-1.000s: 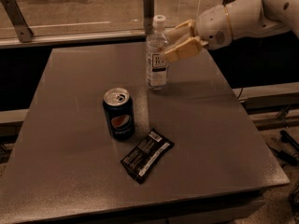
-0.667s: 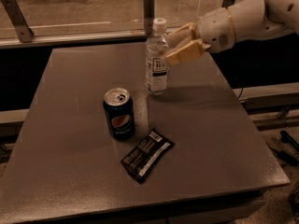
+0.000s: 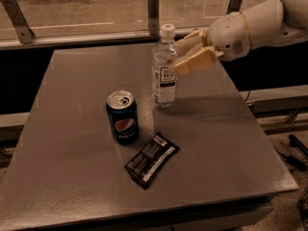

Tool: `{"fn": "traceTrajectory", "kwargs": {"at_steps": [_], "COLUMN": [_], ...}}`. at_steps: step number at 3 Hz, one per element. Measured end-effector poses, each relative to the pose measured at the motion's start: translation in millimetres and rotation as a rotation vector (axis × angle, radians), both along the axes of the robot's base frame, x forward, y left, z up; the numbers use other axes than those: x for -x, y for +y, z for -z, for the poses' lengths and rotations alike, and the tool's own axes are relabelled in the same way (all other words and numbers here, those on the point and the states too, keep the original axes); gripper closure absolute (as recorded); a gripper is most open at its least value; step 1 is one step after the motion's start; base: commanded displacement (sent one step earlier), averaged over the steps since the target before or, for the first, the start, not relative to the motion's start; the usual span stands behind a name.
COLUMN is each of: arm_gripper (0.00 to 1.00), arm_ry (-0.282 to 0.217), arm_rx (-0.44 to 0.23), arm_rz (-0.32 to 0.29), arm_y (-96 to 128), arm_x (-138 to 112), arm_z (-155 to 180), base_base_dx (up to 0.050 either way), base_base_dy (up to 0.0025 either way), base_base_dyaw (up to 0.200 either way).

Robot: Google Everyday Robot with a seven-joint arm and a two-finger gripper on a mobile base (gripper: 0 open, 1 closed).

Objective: Move blue plastic bottle near pepsi can

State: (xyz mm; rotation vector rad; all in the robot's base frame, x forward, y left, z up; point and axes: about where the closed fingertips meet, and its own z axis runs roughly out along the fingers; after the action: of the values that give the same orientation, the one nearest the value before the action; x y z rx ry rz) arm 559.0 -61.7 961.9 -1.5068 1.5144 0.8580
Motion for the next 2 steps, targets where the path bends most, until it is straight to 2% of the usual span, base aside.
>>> {"fn": "traceTrajectory", "kwargs": {"at_steps": [2], "arm_gripper": [1.0], "arm_ry": [0.025], "arm_rx": [-0.013], "arm_rz": [-0.001], "arm_y": [-1.6], "arm_x": [23.3], "arm_z": [2.4], "base_base_dx": [0.0], "base_base_dy": [0.0], "base_base_dyaw": [0.0]}}
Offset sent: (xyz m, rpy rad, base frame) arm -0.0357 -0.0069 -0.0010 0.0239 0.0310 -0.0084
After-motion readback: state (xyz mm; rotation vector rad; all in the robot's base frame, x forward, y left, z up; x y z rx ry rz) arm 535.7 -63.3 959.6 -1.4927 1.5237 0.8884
